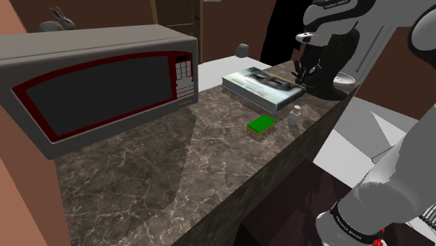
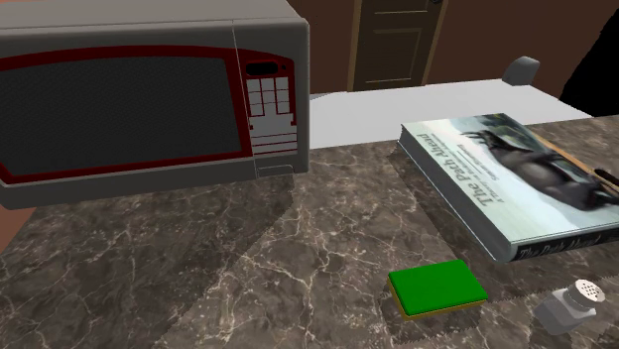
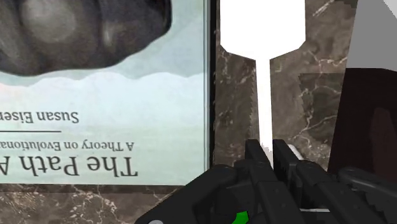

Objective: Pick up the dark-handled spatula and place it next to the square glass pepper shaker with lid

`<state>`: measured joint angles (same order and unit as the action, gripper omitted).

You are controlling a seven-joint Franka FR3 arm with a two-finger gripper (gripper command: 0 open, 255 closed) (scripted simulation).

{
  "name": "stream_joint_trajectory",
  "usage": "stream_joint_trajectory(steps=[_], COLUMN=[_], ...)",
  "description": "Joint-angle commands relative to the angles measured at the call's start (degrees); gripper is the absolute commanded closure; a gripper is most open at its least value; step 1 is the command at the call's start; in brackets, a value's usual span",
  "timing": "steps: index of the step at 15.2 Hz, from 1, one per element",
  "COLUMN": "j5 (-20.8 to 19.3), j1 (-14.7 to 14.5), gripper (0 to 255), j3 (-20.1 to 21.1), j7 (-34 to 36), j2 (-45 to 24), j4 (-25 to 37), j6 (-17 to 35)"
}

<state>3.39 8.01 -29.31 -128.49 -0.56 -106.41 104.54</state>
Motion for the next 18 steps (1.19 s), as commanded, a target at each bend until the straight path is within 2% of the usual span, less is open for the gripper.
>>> stream_joint_trajectory(steps=[1,4,18], j5=[1.18,3.59,5.28], j1=[1.52,4.78,4.99], gripper=[255,255,255], j3=[-1.44,-3.7,-3.26], j7=[-3.33,-9.19,-10.7], j2=[-2.51,-7.15,-9.43], j4=[2.52,7.57,-0.71], j6=[-0.56,-2.08,8.03])
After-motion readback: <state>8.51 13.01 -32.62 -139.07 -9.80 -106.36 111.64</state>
